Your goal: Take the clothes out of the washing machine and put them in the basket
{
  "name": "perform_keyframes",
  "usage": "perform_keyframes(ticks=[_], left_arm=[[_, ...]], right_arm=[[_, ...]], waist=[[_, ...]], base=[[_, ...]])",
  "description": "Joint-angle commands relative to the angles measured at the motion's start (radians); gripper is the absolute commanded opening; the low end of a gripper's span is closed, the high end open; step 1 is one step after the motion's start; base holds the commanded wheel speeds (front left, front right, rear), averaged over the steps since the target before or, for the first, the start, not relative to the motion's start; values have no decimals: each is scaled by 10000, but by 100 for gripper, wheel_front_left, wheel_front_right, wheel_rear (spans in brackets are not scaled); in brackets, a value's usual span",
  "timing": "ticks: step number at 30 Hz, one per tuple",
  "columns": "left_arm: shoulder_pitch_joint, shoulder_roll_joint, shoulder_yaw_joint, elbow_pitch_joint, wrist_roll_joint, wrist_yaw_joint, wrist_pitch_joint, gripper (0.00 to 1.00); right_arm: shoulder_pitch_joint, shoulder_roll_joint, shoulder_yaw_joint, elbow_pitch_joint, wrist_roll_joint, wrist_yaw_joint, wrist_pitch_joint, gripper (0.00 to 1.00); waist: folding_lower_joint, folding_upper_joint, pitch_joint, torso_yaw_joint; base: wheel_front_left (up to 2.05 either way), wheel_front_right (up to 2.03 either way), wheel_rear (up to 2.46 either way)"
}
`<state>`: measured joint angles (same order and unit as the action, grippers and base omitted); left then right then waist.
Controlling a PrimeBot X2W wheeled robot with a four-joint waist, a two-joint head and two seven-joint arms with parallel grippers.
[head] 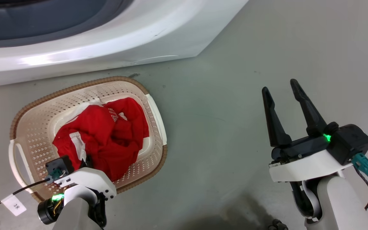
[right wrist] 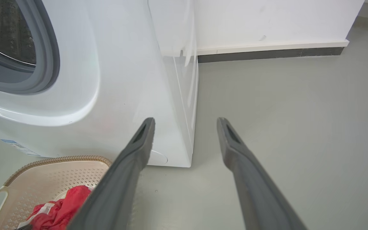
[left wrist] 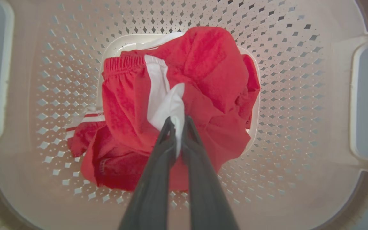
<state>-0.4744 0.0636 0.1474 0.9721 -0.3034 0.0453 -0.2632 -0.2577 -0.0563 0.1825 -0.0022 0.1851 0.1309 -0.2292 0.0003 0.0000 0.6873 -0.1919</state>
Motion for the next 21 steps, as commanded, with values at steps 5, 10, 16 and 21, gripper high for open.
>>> perform_keyframes(ticks=[5, 10, 16, 21], left_arm=[[-145, -19, 175, 303, 107, -1, -21, 100], [207, -90, 247, 452, 60, -152, -21, 100], [856, -128, 308, 18, 90, -393, -21, 100], [1504, -134, 175, -986, 215, -572, -22, 100]], right_arm=[[-98, -61, -30, 282, -71, -3, -119, 100], [224, -54, -173, 536, -175, -3, -124, 100], [768, 4, -315, 777, -394, -5, 75, 100], [1302, 50, -503, 780, -626, -3, 316, 100]], waist=[[-3, 0, -385, 98], [-3, 0, -1328, 357], [-3, 0, -3105, 660], [-3, 0, -4423, 887]], base=[[0, 0, 0], [0, 0, 0], [0, 0, 0], [0, 0, 0]])
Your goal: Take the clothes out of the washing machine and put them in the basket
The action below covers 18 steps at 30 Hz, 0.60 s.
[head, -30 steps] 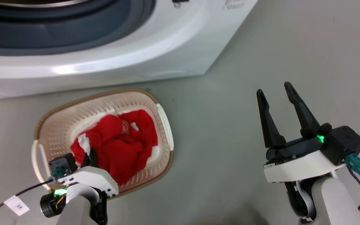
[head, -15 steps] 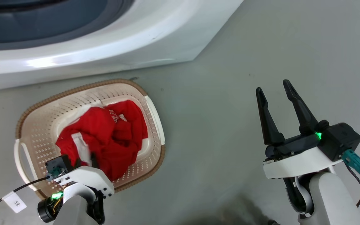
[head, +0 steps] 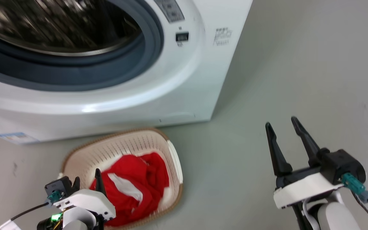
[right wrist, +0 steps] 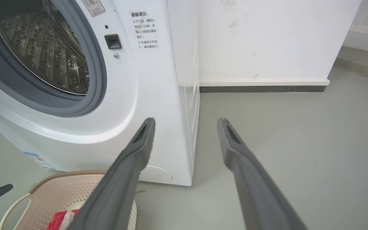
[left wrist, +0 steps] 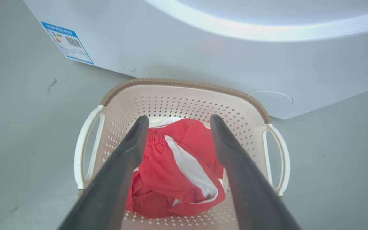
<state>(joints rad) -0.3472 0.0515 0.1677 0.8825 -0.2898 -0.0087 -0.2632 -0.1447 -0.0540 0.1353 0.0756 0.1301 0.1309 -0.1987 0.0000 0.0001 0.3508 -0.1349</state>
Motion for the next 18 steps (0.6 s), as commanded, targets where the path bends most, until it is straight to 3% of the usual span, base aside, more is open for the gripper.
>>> perform_keyframes(ticks=[1, 18], left_arm=[[356, -15, -76, -375, 95, -62, -22, 100], [2737, -10, -725, -7085, 1462, -50, -22, 100]], right_arm=[[286, 31, -58, -35, -117, -3, 77, 100], [1560, 44, -690, -768, -249, -3, 729, 100]], waist=[[0, -1, -1260, 346], [0, -1, -3443, 609]], base=[[0, 0, 0], [0, 0, 0]])
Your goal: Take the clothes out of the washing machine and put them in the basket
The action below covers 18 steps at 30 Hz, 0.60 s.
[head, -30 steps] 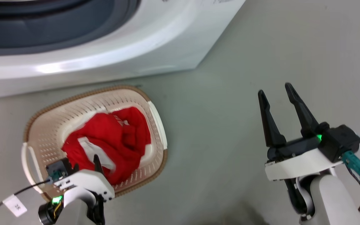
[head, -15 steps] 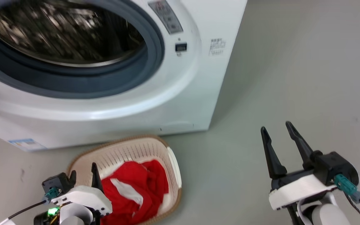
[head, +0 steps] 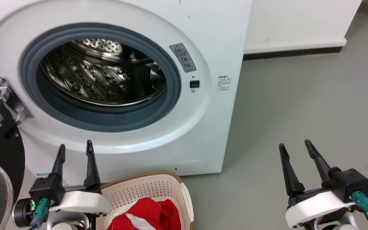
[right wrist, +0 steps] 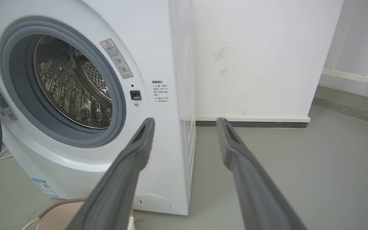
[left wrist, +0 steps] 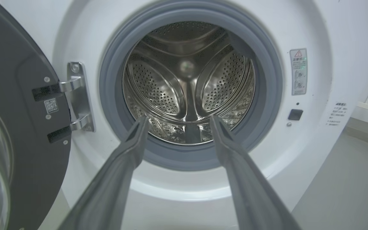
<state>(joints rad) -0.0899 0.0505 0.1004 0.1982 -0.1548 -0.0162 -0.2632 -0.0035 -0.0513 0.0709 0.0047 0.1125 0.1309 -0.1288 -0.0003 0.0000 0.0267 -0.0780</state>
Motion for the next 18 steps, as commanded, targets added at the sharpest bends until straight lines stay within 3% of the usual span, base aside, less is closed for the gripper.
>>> perform_keyframes(ticks=[1, 7, 18], left_arm=[[299, -4, -118, -650, 214, 28, -22, 100], [1052, 23, -413, -2352, 689, -48, -20, 100], [2726, 24, -820, -3364, 1009, 255, 450, 100]], right_arm=[[202, 18, -81, -139, -93, -3, 63, 100], [494, 18, -230, -481, -166, -3, 291, 100], [906, 19, -259, -753, -303, -3, 416, 100]], waist=[[3, 0, -265, 50], [3, 0, -559, 92], [3, 0, -790, -2]], base=[[0, 0, 0], [0, 0, 0], [0, 0, 0]])
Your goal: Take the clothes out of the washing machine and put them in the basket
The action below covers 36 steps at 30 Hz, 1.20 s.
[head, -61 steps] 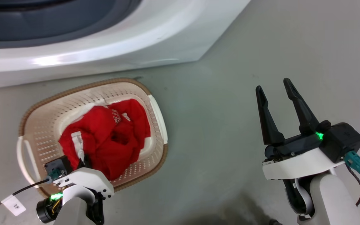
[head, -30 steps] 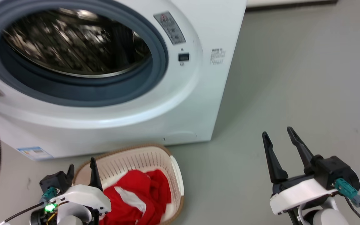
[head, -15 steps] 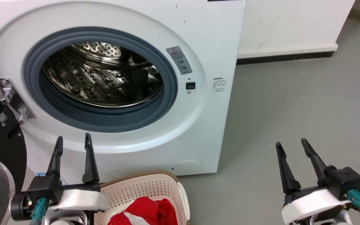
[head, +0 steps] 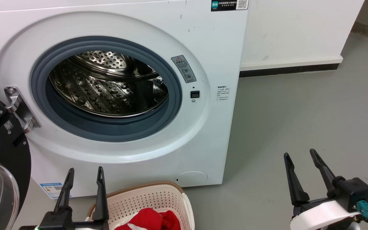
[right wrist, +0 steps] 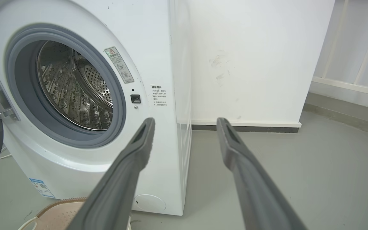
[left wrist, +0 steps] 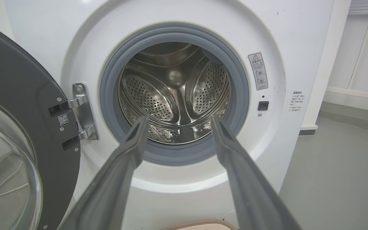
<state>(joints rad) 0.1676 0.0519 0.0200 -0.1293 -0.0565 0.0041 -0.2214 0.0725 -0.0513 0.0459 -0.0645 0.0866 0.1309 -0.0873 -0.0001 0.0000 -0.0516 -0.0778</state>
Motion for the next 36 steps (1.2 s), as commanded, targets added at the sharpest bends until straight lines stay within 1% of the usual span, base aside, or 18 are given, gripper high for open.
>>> perform_keyframes(ticks=[1, 8, 26, 27, 30, 36], left_arm=[[229, 11, -31, -134, 8, 78, 53, 100], [492, 7, -113, -276, -77, 225, 180, 100], [560, 130, -170, -425, -182, 329, 227, 100], [440, 96, -161, -374, -165, 315, 240, 0], [495, 48, -203, -165, -245, 323, 251, 0], [306, 118, -195, -22, -1638, 256, 413, 0]], right_arm=[[171, 19, -16, -80, -53, -3, 17, 100], [247, 19, -61, -170, -102, -3, 63, 100], [287, 20, 1, -126, 22, -3, 42, 100], [163, 0, -13, -127, 0, 0, 56, 0], [247, 2, 9, 113, 78, 0, 46, 0], [117, -83, -16, 286, 1472, 0, 113, 0]], waist=[[1, 0, -15, -5], [1, 0, -53, 45], [1, 0, -41, 59], [2, 0, -41, 58], [2, 0, -37, 60], [2, 0, -7, 95]], base=[[0, 0, 0], [0, 0, 0], [0, 0, 0], [0, 0, 0], [0, 0, 0], [0, 0, 0]])
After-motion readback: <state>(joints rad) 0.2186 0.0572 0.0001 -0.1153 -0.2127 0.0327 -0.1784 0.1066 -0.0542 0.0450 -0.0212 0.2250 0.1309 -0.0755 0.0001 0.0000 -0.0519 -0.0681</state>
